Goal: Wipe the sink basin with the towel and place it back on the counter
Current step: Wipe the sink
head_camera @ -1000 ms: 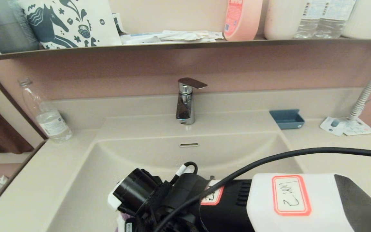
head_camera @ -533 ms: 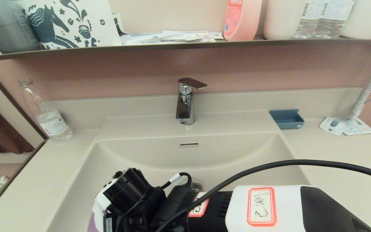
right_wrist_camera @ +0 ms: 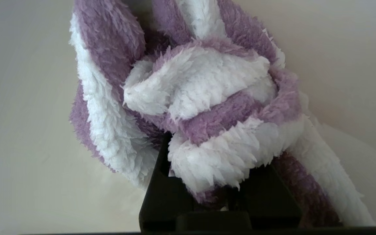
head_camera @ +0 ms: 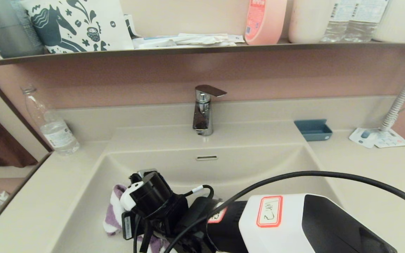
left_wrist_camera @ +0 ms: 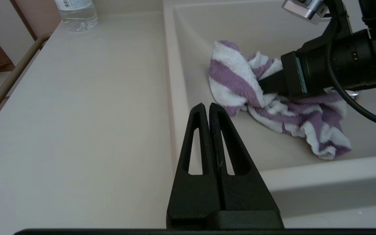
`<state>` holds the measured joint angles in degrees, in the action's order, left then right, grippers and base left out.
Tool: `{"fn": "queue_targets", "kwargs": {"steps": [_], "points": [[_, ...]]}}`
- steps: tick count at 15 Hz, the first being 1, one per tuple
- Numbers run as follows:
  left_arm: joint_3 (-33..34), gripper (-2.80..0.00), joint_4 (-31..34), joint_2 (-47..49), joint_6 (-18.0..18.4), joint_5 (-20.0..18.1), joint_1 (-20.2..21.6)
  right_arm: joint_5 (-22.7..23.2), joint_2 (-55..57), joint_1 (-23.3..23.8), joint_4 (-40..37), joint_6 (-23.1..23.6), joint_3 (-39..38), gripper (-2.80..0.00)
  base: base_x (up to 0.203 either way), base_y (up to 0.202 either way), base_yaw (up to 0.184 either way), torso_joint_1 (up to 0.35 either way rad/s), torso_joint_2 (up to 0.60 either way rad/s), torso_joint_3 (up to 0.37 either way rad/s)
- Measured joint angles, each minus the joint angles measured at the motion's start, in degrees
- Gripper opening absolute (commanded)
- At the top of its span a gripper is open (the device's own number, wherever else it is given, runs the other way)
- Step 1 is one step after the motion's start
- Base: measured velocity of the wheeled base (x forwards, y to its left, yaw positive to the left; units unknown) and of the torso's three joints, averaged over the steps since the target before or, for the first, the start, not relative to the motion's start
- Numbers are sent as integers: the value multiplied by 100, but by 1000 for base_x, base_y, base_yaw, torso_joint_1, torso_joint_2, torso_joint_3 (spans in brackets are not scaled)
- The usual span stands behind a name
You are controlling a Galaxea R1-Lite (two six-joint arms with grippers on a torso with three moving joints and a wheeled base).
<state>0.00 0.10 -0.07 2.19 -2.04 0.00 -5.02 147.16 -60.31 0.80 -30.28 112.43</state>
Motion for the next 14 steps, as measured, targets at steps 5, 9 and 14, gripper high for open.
{"fn": "queue_targets", "kwargs": {"steps": [5, 9, 14], "points": [[0, -280, -2, 0, 0, -2, 0, -231, 0, 338, 101, 173, 7, -280, 0, 0, 0, 0, 0, 0], [0, -280, 0, 0, 0, 0, 0, -392, -23, 507, 34, 238, 7, -280, 0, 0, 0, 0, 0, 0], [0, -280, 0, 0, 0, -2, 0, -894, -39, 687, -100, 389, -9, -280, 0, 0, 0, 0, 0, 0]]}}
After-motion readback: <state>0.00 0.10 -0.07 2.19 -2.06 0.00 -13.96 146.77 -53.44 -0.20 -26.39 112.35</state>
